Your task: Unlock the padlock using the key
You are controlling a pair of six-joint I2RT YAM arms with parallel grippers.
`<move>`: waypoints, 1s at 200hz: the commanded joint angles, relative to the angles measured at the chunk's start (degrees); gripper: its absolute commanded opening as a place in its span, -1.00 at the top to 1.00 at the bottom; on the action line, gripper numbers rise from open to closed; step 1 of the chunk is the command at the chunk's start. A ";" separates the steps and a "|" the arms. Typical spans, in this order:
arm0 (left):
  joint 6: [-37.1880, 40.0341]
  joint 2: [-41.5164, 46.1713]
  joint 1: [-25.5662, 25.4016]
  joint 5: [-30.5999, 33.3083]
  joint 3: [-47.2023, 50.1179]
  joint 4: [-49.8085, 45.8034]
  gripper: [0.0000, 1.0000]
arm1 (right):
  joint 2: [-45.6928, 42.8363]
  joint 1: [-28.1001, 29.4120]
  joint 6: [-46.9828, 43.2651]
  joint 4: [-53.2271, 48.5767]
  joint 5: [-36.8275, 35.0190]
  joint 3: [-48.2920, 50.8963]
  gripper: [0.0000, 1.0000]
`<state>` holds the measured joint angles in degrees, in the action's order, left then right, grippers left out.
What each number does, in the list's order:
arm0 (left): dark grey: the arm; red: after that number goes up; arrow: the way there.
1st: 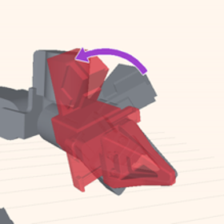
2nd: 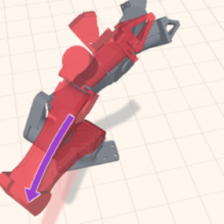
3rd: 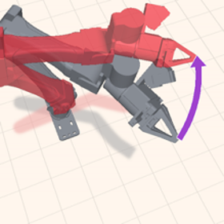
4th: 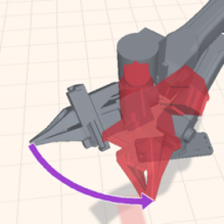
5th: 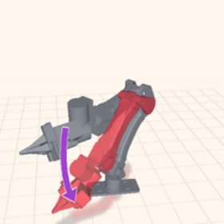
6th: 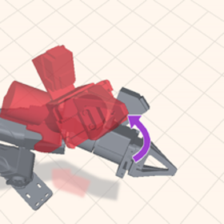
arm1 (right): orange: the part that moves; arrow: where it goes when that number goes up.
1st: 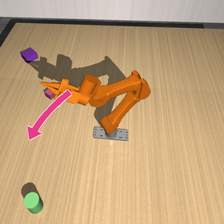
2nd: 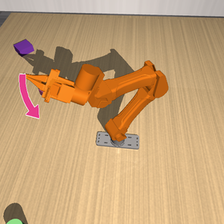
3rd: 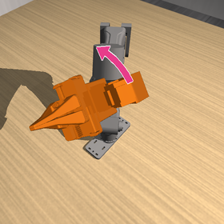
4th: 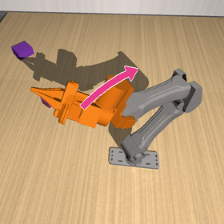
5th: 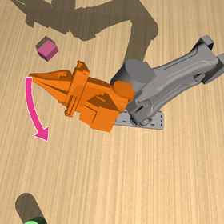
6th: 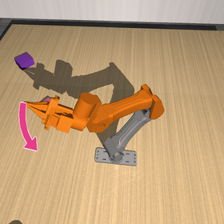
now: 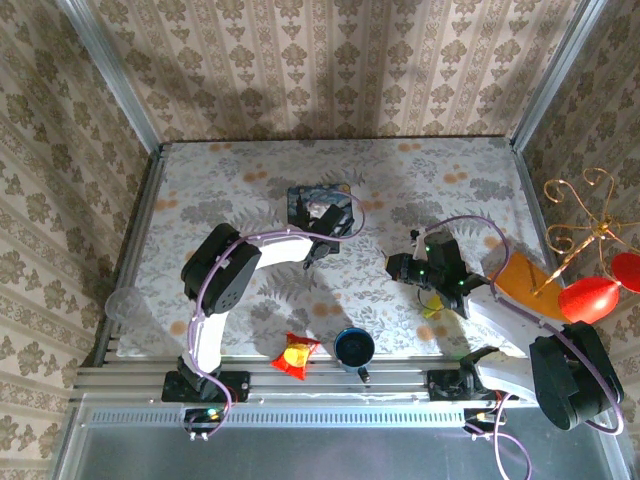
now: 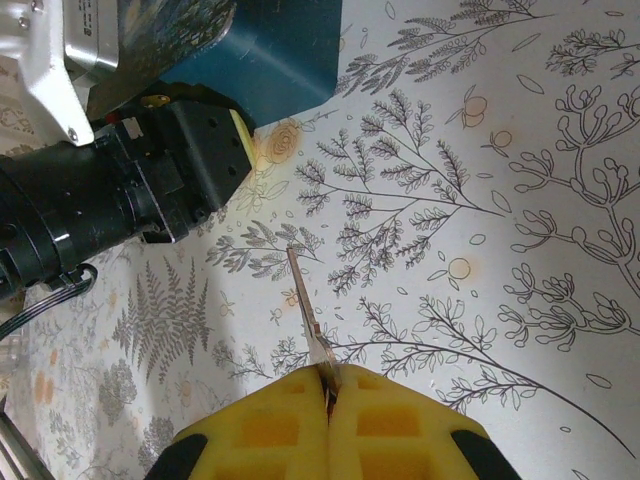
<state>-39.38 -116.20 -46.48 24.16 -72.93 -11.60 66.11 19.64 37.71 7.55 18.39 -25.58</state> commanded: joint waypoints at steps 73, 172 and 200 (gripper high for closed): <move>-13.36 1.77 0.35 -12.15 -4.79 -7.11 0.78 | 6.81 0.91 -1.71 18.41 5.72 6.34 1.00; -26.81 3.20 0.99 -22.45 -3.29 -2.26 0.82 | 26.44 5.18 -4.41 41.08 7.07 6.19 1.00; -27.33 4.04 1.58 -23.28 -1.97 -0.89 0.85 | 29.96 7.56 -5.84 43.69 5.50 5.20 1.00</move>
<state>-63.90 -115.28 -45.67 3.05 -76.14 -14.09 93.62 25.43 34.59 45.19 24.62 -19.03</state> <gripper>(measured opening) 0.312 0.038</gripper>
